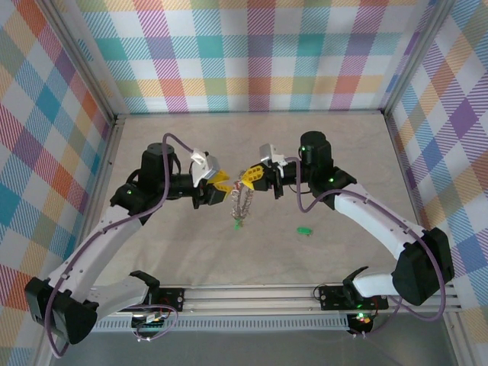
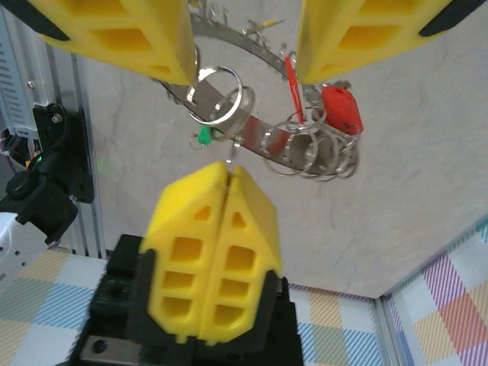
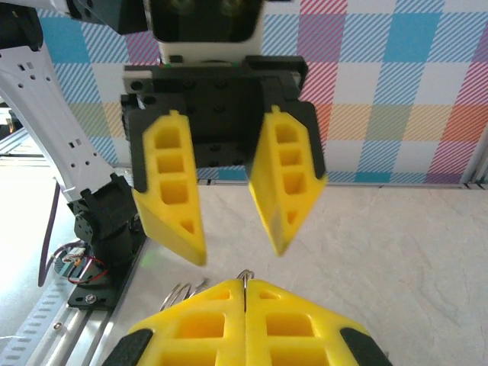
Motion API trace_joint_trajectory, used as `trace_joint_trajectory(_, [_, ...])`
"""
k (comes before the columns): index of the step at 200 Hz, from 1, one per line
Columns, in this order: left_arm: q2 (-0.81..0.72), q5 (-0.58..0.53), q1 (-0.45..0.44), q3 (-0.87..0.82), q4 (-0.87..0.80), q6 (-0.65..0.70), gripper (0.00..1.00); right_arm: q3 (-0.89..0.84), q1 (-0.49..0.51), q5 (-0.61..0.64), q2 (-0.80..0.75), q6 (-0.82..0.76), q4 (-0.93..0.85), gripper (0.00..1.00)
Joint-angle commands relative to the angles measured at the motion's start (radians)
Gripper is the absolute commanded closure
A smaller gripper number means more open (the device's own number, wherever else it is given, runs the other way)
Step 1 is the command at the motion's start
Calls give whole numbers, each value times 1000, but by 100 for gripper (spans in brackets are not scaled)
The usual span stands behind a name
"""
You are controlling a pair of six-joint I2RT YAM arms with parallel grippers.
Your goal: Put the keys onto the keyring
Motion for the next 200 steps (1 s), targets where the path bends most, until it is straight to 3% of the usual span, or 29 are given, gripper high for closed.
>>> trace_joint_trajectory(1, [-51,13,17,27,-78,80,60,25,9,-24,-31,-64,8,100])
trace_joint_trajectory(32, [-41,33,27,44,-115,123,60,25,12,-36,-35,-101,-4,100])
trace_joint_trajectory(84, [6,27,21,25,14,87,61,34,20,-60,-35,-129,-11,100])
trace_joint_trajectory(127, [32,10,-13,9,120,52,68,35,35,-50,-33,-128,-5,100])
trace_joint_trajectory(159, [41,14,-34,6,108,64,78,36,39,-36,-26,-104,22,100])
trace_joint_trajectory(200, [22,13,-38,4,34,105,75,39,40,-28,-22,-98,27,100])
